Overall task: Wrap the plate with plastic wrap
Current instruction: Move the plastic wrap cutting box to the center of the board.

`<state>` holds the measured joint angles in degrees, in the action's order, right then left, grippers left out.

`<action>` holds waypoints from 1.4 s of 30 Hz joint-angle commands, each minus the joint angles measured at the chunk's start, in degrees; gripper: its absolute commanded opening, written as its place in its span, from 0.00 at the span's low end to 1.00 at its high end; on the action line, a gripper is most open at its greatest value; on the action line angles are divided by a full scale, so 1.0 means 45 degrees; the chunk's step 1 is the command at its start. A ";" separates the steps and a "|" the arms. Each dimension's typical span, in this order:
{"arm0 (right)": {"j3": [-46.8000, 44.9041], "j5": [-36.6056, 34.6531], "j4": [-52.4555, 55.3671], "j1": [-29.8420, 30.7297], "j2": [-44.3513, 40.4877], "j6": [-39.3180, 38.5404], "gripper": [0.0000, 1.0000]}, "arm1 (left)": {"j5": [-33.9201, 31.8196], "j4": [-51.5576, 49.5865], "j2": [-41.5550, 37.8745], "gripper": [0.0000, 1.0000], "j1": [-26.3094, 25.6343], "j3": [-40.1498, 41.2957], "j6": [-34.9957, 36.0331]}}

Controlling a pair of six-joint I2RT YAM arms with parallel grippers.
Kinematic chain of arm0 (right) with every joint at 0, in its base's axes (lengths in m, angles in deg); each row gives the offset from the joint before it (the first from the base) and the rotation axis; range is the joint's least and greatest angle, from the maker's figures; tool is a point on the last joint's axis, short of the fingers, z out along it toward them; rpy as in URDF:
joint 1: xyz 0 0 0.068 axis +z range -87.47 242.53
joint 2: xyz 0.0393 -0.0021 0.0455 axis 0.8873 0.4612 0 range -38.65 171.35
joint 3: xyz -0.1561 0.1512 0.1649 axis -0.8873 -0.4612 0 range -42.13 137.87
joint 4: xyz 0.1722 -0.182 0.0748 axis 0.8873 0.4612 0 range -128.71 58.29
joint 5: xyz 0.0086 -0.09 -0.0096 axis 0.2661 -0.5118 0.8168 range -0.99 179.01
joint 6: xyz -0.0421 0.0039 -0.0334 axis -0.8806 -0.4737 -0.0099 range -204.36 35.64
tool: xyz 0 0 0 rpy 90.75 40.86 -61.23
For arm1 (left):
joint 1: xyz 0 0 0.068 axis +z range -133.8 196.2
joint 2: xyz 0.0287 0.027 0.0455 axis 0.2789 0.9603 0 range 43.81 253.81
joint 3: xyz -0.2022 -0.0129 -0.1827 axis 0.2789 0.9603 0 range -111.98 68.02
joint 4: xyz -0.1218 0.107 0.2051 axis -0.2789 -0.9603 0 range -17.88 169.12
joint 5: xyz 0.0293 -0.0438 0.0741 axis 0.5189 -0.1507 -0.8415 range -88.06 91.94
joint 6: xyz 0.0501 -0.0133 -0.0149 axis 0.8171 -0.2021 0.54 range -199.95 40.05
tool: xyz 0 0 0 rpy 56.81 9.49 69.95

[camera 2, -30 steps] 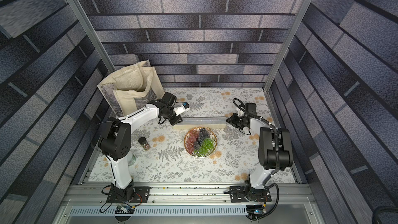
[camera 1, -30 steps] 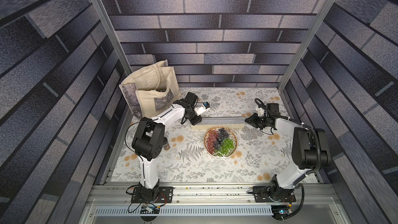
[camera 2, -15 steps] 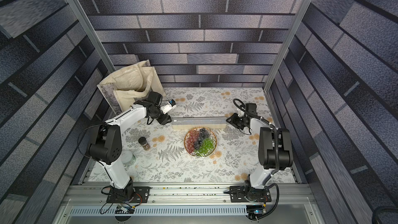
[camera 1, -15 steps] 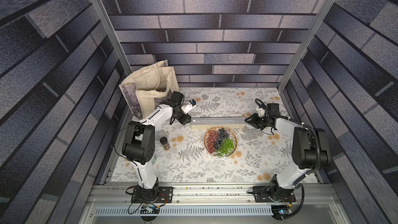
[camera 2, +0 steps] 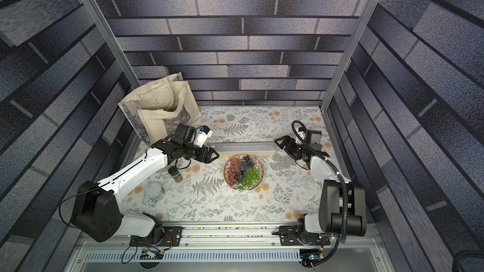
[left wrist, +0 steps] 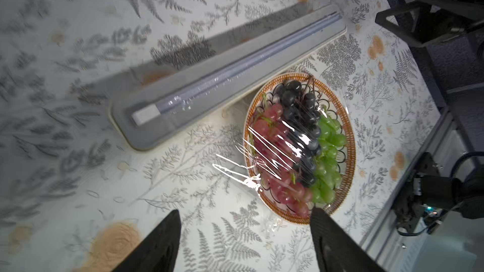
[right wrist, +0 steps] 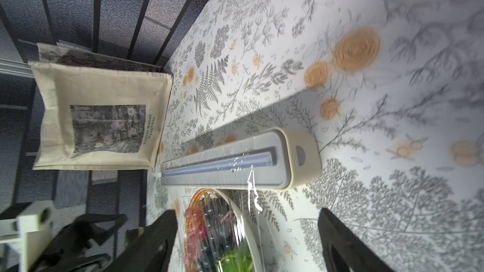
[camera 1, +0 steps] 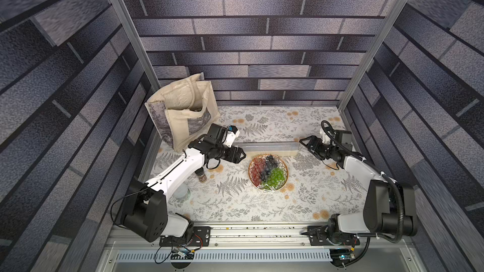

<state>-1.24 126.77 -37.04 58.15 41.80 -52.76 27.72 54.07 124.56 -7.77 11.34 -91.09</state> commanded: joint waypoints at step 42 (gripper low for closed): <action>0.0089 0.1200 -0.1259 0.2873 0.0405 -0.0123 0.73 | 0.3441 0.0799 0.3558 0.78 -0.0455 -0.1905 -0.1004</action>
<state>1.42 130.07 -42.39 68.47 41.30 -54.38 42.19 58.28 137.98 -9.93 1.30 -95.77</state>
